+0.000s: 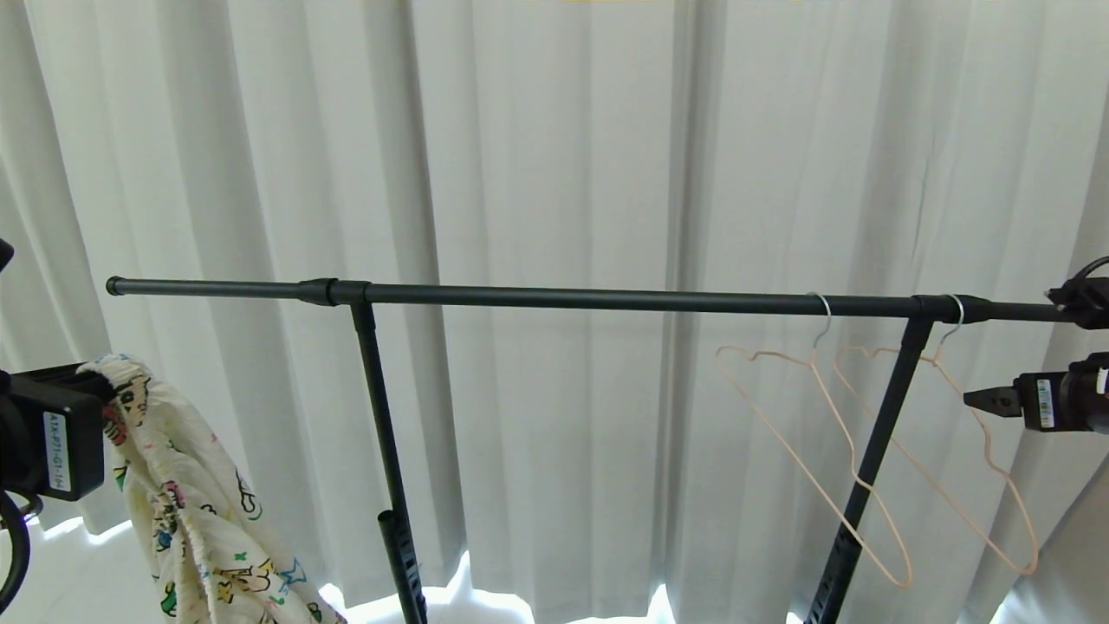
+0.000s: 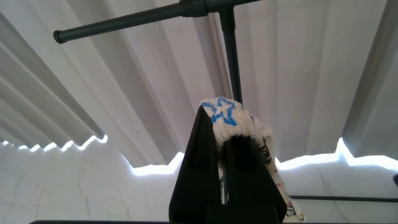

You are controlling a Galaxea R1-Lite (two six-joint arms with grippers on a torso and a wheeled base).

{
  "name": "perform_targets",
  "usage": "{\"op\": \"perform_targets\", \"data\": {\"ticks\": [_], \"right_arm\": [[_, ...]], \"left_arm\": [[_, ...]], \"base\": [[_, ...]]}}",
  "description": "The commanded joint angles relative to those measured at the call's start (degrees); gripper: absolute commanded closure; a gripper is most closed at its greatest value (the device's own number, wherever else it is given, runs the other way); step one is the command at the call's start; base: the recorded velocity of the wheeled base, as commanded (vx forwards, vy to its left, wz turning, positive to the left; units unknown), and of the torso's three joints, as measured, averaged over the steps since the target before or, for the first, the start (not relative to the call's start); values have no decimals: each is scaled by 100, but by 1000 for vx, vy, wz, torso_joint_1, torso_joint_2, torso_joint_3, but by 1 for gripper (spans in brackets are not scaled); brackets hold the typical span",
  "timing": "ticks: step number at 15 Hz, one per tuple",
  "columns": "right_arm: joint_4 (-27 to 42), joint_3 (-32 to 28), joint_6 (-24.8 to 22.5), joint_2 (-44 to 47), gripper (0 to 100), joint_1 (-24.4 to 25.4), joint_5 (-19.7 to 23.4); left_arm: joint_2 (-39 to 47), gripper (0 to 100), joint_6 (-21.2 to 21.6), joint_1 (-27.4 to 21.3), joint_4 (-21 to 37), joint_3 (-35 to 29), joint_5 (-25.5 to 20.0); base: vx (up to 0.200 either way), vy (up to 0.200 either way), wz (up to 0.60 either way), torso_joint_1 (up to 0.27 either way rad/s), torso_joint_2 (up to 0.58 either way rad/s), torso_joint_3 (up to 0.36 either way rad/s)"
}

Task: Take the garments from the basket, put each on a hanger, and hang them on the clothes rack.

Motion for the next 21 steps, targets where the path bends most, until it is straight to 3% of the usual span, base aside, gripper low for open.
{"op": "perform_targets", "data": {"ticks": [1, 7, 13, 14, 21], "right_arm": [[-74, 8, -28, 648, 0, -15, 85], [-627, 482, -90, 902, 0, -15, 279], [-786, 526, -99, 999, 0, -15, 287], [-812, 535, -99, 1008, 100, -15, 287], [-838, 526, -81, 973, 100, -6, 287]], "left_arm": [[-76, 100, 2, -2, 0, 2, 6], [-270, 100, 2, -2, 0, 63, 6], [-252, 100, 10, -2, 0, 37, 6], [-261, 100, 10, -2, 0, 37, 6], [-217, 100, 10, -2, 0, -16, 6]], "base": [[0, 0, 0, 0, 0, 0], [0, 0, 0, 0, 0, 0], [0, 0, 0, 0, 0, 0], [0, 0, 0, 0, 0, 0], [0, 0, 0, 0, 0, 0]]}}
